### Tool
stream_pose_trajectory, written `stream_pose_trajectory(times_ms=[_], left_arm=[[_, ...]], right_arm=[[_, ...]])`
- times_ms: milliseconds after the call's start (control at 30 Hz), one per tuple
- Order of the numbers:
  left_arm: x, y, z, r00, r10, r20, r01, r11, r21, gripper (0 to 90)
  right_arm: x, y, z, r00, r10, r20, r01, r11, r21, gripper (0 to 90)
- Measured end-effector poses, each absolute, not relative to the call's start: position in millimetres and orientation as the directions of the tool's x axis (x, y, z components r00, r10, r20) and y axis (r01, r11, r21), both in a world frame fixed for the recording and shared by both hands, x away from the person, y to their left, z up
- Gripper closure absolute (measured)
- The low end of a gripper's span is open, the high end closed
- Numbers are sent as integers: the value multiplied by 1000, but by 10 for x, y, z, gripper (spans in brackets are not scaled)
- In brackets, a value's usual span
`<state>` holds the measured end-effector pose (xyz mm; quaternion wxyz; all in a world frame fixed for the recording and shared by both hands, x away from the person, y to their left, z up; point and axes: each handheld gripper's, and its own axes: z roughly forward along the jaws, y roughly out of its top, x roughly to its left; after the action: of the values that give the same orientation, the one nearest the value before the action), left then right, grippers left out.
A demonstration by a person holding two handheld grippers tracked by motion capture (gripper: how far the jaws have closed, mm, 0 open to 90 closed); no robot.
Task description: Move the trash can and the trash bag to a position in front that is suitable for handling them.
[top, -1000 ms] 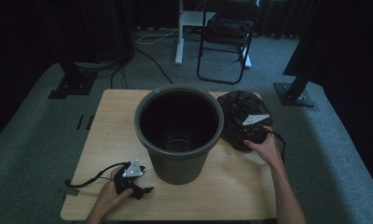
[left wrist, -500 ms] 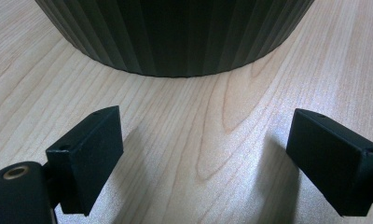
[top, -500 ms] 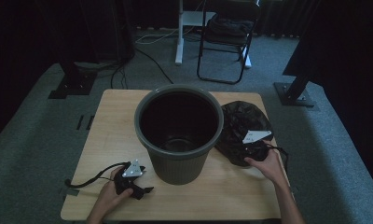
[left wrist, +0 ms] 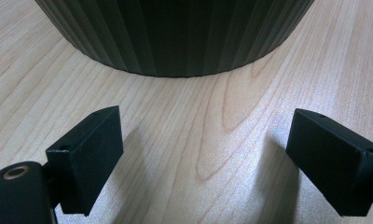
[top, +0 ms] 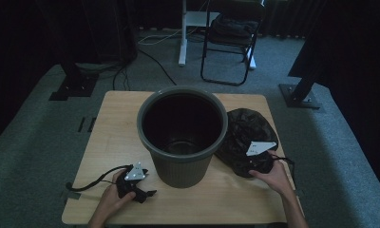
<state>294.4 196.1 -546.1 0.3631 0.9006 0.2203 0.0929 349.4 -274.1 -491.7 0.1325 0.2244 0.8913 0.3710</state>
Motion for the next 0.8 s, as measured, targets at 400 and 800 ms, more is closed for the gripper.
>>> stream_pose_trajectory(times_ms=[400, 800], left_arm=[[2944, 1962, -5460, 886, 464, 7, 330, -641, 693, 109], [2944, 1962, -5463, 886, 464, 10, 327, -640, 696, 109]], right_arm=[[3227, -2683, -4731, -822, 513, -246, 158, 622, 767, 284], [2974, -2578, -4817, -846, 460, -268, 120, 655, 746, 271]])
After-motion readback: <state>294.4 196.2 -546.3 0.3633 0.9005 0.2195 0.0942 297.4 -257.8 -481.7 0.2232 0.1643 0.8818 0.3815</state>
